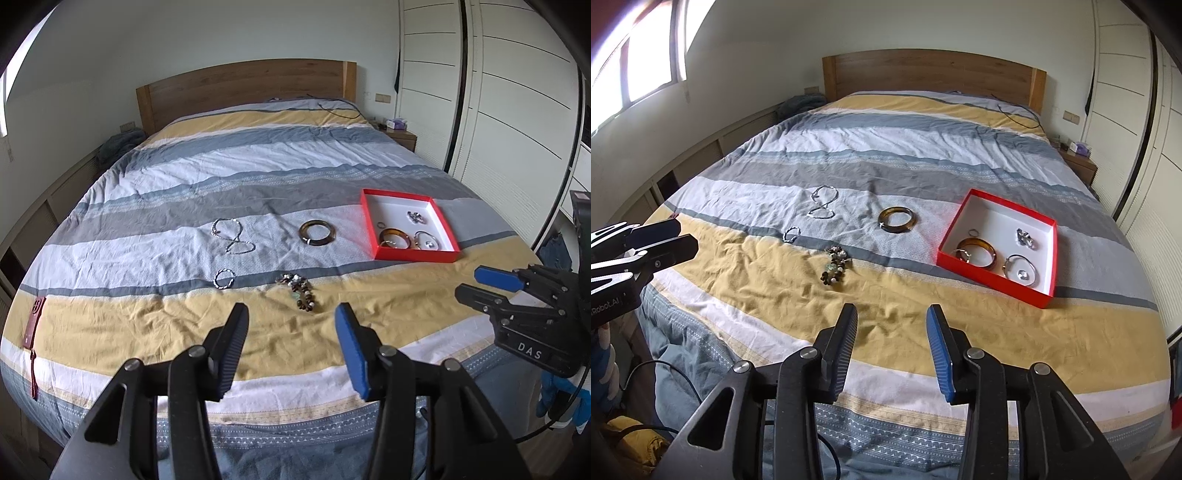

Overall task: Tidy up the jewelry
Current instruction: 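Move both open tools toward the beaded bracelet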

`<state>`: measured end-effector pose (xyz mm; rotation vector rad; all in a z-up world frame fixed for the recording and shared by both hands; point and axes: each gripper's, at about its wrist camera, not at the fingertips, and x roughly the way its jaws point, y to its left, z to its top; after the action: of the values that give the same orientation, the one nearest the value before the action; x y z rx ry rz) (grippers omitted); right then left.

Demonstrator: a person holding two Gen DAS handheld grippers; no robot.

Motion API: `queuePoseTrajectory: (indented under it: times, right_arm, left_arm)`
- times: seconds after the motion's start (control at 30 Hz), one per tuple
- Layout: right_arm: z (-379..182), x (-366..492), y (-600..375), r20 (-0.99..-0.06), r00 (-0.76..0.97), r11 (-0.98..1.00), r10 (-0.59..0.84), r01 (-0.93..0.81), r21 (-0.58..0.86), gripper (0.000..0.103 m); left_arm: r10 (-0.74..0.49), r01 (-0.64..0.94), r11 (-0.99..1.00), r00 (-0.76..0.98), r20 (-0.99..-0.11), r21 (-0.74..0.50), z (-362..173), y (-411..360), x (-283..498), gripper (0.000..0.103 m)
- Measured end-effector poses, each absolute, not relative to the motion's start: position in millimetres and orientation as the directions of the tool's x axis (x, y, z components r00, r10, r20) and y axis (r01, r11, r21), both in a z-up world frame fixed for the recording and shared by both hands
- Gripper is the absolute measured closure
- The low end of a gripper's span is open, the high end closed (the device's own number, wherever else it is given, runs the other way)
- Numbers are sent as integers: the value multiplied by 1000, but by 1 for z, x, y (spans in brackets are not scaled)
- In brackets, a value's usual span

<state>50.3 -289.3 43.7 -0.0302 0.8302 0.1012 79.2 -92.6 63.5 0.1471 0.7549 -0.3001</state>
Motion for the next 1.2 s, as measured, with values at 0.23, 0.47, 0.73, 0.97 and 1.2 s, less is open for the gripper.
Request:
queuePoseTrajectory:
  times: [0.23, 0.47, 0.73, 0.97, 1.2]
  right_arm:
    - [31, 68, -273, -756, 645, 990, 108, -141, 21, 63]
    - [8, 99, -260, -782, 605, 983, 149, -180, 48, 63]
    - [-36, 152, -242, -814, 536, 967, 225, -225, 119, 63]
    - [-77, 209, -222, -829, 477, 949, 290, -257, 184, 59]
    - [-112, 249, -219, -841, 446, 945, 306, -246, 214, 56]
  left_arm:
    - [-191, 284, 959, 662, -725, 6, 42, -77, 99, 55]
    - [-159, 192, 980, 610, -777, -50, -4, -34, 129, 54]
    - [-123, 111, 991, 557, -821, -74, -52, -2, 178, 54]
    - [-170, 142, 984, 540, -824, -110, -79, -8, 248, 54]
    - [-232, 206, 968, 499, -835, -146, -115, -24, 302, 54]
